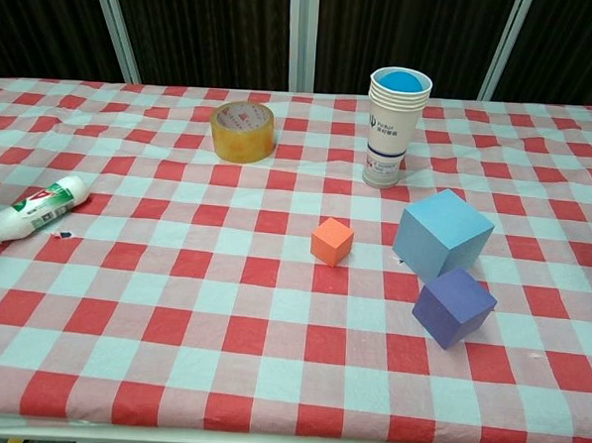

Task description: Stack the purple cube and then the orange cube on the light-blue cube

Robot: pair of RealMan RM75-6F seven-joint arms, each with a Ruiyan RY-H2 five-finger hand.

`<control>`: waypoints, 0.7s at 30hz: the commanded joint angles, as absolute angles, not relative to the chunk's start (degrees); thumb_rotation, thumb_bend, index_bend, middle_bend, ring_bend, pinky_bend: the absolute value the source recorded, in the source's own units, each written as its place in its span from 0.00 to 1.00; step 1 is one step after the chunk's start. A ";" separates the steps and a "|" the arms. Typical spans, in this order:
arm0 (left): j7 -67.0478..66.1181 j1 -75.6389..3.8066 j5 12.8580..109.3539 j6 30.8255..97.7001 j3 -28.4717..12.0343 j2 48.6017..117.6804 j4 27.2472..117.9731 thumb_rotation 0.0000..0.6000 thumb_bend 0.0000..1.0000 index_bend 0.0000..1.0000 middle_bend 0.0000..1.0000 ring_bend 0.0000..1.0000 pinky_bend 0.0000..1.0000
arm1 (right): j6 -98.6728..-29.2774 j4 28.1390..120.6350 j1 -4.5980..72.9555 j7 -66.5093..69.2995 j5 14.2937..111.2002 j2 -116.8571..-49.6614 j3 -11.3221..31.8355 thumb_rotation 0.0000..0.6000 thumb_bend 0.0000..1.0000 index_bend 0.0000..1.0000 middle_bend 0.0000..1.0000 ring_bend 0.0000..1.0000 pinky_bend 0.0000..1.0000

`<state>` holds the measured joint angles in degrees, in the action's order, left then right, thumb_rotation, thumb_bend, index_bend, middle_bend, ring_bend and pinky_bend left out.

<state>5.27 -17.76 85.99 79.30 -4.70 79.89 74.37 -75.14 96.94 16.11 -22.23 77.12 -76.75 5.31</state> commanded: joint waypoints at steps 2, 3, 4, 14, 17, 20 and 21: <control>5.33 -17.75 85.91 79.28 -4.73 79.88 74.33 1.00 0.11 0.29 0.24 0.16 0.29 | -75.12 97.16 16.25 -22.49 77.17 -76.67 5.39 1.00 0.09 0.00 0.14 0.00 0.00; 5.35 -17.74 85.88 79.28 -4.74 79.86 74.32 1.00 0.11 0.29 0.24 0.16 0.29 | -75.11 97.20 16.26 -22.56 77.16 -76.63 5.39 1.00 0.09 0.00 0.14 0.00 0.00; 5.38 -17.72 85.86 79.32 -4.76 79.83 74.32 1.00 0.11 0.29 0.24 0.16 0.29 | -75.11 97.26 16.28 -22.62 77.18 -76.60 5.38 1.00 0.09 0.00 0.14 0.00 0.00; 6.20 -17.69 85.19 79.07 -5.14 79.62 73.85 1.00 0.11 0.29 0.24 0.16 0.29 | -73.82 101.85 17.53 -24.85 80.61 -73.27 4.26 1.00 0.09 0.00 0.14 0.00 0.00; 6.34 -17.50 84.80 79.01 -5.19 79.62 73.59 1.00 0.11 0.29 0.24 0.16 0.29 | -70.47 102.17 19.69 -23.63 85.45 -70.85 2.53 1.00 0.09 0.00 0.16 0.00 0.00; 6.06 -17.65 84.55 78.82 -5.42 79.72 73.45 1.00 0.11 0.29 0.24 0.16 0.29 | -66.34 101.26 22.85 -22.35 91.51 -68.44 0.65 1.00 0.09 0.00 0.16 0.00 0.00; 5.95 -17.68 84.53 78.83 -5.46 79.75 73.43 1.00 0.11 0.29 0.24 0.16 0.29 | -65.19 101.18 23.85 -21.78 93.19 -67.84 0.21 1.00 0.09 0.00 0.17 0.00 0.00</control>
